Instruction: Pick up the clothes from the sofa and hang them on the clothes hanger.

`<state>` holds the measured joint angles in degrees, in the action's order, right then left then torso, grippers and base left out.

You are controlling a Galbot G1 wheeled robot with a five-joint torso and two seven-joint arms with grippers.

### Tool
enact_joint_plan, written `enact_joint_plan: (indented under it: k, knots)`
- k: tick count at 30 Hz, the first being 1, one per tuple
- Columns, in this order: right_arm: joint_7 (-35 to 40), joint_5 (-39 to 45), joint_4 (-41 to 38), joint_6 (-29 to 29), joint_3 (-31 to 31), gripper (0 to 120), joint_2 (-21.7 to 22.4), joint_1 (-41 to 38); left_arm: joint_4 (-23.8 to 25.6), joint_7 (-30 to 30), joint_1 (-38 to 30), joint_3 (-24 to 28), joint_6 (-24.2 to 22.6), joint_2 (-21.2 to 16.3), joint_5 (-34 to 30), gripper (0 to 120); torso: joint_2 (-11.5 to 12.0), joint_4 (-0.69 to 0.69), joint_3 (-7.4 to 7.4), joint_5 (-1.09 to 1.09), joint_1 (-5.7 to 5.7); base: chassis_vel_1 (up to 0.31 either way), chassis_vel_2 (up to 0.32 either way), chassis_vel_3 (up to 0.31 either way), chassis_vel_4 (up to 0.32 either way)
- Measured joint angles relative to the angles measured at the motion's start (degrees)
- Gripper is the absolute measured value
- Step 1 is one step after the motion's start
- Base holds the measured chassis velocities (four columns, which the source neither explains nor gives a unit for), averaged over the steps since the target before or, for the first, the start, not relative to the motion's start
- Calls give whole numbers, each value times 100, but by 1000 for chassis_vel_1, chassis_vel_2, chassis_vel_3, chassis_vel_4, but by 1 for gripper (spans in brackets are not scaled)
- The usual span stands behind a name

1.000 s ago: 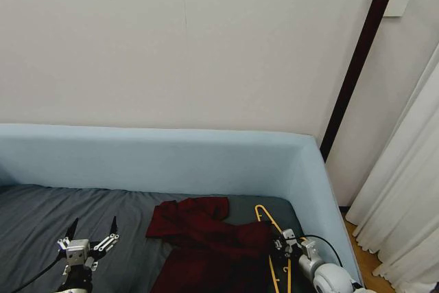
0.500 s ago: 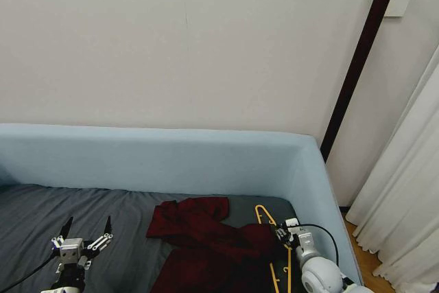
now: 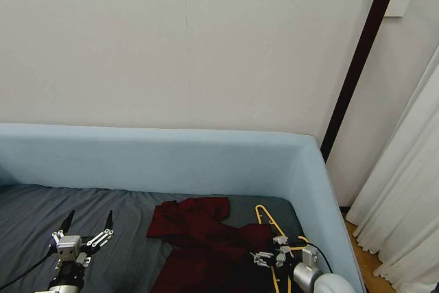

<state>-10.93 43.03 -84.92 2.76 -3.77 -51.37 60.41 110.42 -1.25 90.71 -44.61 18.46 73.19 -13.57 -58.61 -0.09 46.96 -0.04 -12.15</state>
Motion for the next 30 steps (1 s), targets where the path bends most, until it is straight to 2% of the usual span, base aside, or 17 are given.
enact_joint_plan:
  k: [11,18,19,20,23,24,28,30]
  knots:
    - [-81,-148,221,-192,4,98,-288,180,78,-5,130,-18,-1,44,118,100,0,3,0,0,0,0,0,0,0]
    - [-286,-72,160,88,-5,74,-317,247,144,-25,239,-46,69,94,149,100,0,2,0,-1,-1,0,0,0,0]
    - [-288,-66,152,94,-1,68,-319,261,146,-29,252,-49,83,103,152,100,0,2,0,-1,-1,0,0,0,0]
    - [-288,-66,152,94,-1,68,-319,261,146,-29,252,-49,83,103,152,100,0,2,0,-1,-1,0,0,0,0]
    - [-296,-44,141,38,17,53,-348,279,146,-34,261,-55,116,120,163,100,0,1,0,-1,-1,0,0,0,0]
    - [-296,-44,141,38,17,53,-348,279,146,-34,261,-55,116,120,163,100,0,1,0,-1,-1,0,0,0,0]
    - [-270,59,160,11,23,36,-454,254,127,-36,260,-50,160,156,176,100,0,1,0,0,-1,0,0,0,0]
    - [-257,59,185,-7,23,32,-481,234,117,-37,260,-46,173,165,187,100,0,2,0,-1,-1,0,0,0,0]
